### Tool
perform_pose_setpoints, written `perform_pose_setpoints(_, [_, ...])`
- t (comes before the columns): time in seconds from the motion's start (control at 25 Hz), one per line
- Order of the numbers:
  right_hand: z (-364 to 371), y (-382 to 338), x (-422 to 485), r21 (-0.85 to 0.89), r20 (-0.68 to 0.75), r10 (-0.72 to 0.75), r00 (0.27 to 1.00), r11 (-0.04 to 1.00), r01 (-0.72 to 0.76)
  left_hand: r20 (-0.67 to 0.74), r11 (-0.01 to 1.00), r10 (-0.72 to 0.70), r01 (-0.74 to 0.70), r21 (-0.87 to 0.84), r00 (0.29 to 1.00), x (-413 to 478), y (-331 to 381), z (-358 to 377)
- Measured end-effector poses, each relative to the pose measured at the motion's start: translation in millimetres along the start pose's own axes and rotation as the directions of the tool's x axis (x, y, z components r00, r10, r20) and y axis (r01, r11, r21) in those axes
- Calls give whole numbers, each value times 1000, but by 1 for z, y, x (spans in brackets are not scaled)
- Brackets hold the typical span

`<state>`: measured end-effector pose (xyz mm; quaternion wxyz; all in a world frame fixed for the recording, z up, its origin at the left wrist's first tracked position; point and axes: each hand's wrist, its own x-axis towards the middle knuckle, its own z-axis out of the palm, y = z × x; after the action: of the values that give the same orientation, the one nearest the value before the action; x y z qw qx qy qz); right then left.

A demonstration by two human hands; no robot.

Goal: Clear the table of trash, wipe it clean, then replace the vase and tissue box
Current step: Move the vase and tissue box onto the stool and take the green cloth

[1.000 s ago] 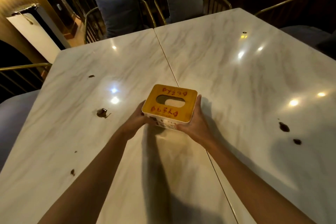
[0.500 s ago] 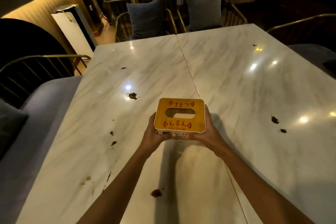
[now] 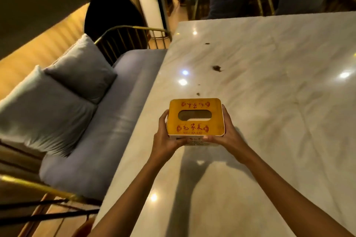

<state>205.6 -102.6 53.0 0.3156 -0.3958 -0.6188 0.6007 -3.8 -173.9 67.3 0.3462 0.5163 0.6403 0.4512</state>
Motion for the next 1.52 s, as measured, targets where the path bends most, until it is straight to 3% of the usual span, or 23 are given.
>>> perform_pose_setpoints(0.2, [109,-10,0,17,250,-42,967,999,39,-244,993,-112,114,-4,963,-85,-19,-92])
perform_pose_setpoints(0.36, [170,-14,0,25,464,-92,881,995,92,-462,978,-193,207,-20,866,-148,-24,-125])
perform_pose_setpoints(0.52, [249,-26,-11,12,667,-141,732,984,179,-643,951,-284,293,-96,711,-218,-35,-164])
perform_pose_setpoints(0.76, [391,-38,-19,10,869,-128,477,970,241,-802,895,-376,407,-184,464,-302,-66,-243])
perform_pose_setpoints(1.24, [749,-47,-29,5,986,-49,160,964,264,-914,838,-397,440,-322,87,-437,-181,-481])
perform_pose_setpoints(1.32, [800,-52,-28,-15,991,-23,135,962,274,-926,833,-372,461,-305,58,-450,-196,-520])
perform_pose_setpoints(1.52, [903,-48,-15,-61,996,42,81,968,245,-938,841,-340,467,-273,64,-465,-238,-605])
